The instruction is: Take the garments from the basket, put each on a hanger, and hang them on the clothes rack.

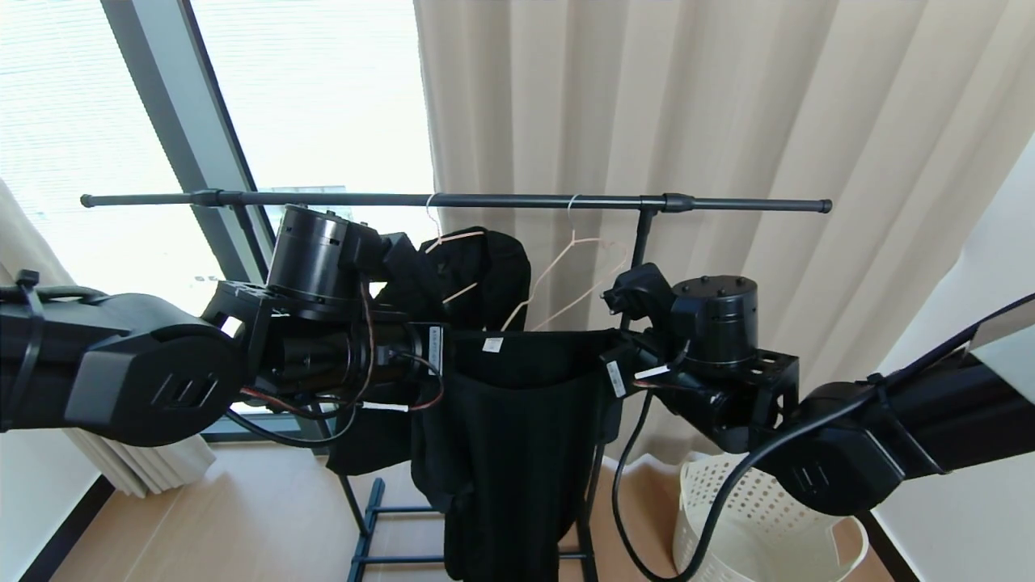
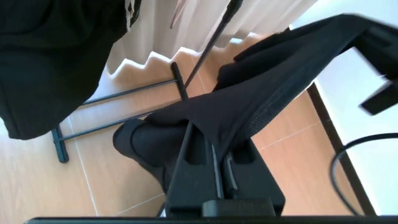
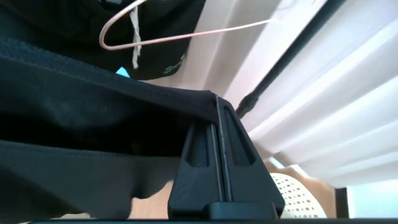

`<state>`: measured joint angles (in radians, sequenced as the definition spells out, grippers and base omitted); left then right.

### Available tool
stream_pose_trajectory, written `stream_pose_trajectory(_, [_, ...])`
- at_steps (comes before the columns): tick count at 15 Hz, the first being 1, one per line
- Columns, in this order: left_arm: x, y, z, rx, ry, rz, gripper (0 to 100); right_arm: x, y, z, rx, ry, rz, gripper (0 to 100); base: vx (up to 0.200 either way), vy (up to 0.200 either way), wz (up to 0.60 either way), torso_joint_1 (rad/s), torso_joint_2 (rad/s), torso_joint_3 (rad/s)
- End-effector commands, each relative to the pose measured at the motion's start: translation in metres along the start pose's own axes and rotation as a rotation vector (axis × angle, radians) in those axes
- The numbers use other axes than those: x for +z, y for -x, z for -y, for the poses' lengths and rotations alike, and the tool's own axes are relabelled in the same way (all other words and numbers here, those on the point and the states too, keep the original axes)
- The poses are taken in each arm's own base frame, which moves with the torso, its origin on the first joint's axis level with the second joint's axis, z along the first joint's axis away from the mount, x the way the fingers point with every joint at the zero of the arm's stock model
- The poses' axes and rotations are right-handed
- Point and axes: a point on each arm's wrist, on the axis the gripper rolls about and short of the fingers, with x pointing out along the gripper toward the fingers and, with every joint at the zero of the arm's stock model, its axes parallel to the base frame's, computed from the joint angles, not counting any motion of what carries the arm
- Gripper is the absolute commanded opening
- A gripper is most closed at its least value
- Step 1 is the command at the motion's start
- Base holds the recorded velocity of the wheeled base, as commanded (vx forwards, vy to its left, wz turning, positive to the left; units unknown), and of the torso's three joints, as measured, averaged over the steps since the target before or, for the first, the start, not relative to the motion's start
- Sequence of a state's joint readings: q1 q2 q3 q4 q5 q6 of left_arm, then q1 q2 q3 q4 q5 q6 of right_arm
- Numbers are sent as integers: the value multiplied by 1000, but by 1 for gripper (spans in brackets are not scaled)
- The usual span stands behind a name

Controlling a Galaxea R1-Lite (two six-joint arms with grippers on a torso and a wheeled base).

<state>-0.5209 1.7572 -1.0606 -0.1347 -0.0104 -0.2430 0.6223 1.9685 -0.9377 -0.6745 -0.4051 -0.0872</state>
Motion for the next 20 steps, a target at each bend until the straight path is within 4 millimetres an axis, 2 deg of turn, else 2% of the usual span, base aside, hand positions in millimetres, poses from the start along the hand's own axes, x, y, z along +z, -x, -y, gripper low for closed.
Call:
stream_pose_trajectory(1, [-1, -1, -4, -31, -29, -8, 0, 29, 35, -4, -11, 1, 44, 0, 0, 0, 0, 0, 0, 0])
stream_pose_trajectory(4, [7, 6, -4, -80, -111, 19, 0, 49, 56, -15, -101, 42, 10, 0, 0, 0, 0, 0, 0, 0])
stream_pose_trajectory(6, [10, 19, -2, -89, -151, 45, 0, 58, 66, -11, -164, 33, 24, 0, 0, 0, 0, 0, 0, 0])
stream_pose_trajectory(10, [15, 22, 4, -133, -175, 67, 0, 70, 96, -1, -193, 28, 49, 0, 0, 0, 0, 0, 0, 0])
stream_pose_trajectory(17, [21, 25, 7, -161, -243, 112, 0, 61, 105, 4, -192, 94, 11, 0, 0, 0, 0, 0, 0, 0])
stream_pose_trajectory(20, [35, 19, 1, -292, -343, 174, 0, 50, 126, -7, -124, 185, 1, 0, 0, 0, 0, 0, 0, 0])
